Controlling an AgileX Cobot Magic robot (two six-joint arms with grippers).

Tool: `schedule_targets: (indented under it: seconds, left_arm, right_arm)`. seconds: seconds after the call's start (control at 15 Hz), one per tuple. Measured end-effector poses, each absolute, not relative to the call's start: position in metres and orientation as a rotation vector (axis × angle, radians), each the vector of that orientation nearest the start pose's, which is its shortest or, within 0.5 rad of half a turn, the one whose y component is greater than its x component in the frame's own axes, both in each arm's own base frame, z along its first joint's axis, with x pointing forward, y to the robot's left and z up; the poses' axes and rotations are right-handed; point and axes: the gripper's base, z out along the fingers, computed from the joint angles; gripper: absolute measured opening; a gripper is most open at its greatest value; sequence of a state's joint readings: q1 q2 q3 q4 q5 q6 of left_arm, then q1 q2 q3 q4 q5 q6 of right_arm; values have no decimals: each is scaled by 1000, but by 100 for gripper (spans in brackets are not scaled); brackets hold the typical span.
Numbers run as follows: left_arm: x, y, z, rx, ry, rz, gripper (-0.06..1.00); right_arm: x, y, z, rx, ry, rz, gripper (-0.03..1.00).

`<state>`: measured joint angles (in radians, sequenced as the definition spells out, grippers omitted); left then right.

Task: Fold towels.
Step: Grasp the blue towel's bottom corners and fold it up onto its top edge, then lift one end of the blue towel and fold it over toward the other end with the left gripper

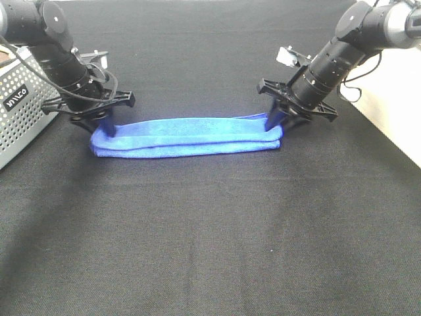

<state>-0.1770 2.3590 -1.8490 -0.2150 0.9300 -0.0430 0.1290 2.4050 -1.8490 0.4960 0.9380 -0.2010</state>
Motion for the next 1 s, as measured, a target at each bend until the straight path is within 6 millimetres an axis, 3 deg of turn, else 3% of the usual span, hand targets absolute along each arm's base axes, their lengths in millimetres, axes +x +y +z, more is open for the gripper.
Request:
schedule_targets:
  seconds: [0.07, 0.13, 0.2, 0.47, 0.67, 0.8, 0.87, 1.0]
  left_arm:
    - [475, -101, 125, 35, 2930, -307, 52]
    - [475, -101, 125, 27, 2932, -313, 76]
    - [474, -101, 125, 22, 2939, -314, 82]
    - [475, -101, 124, -23, 2942, -318, 85]
    - [475, -104, 106, -109, 2972, -375, 84]
    - [477, -107, 104, -141, 2958, -410, 74]
    - [477, -107, 103, -159, 2956, -418, 63]
    - [478, -108, 101, -189, 2955, -435, 27]
  right_arm:
    - [479, 97, 109, -95, 2902, 614, 53]
    - [480, 97, 113, -99, 2908, 624, 75]
    - [480, 97, 115, -111, 2920, 633, 82]
    - [477, 98, 121, -140, 2963, 663, 88]
    - [477, 99, 121, -141, 2964, 663, 88]
    - [476, 98, 121, -143, 2966, 660, 88]
    - [476, 98, 121, -143, 2966, 660, 88]
    - [476, 98, 121, -143, 2966, 660, 88]
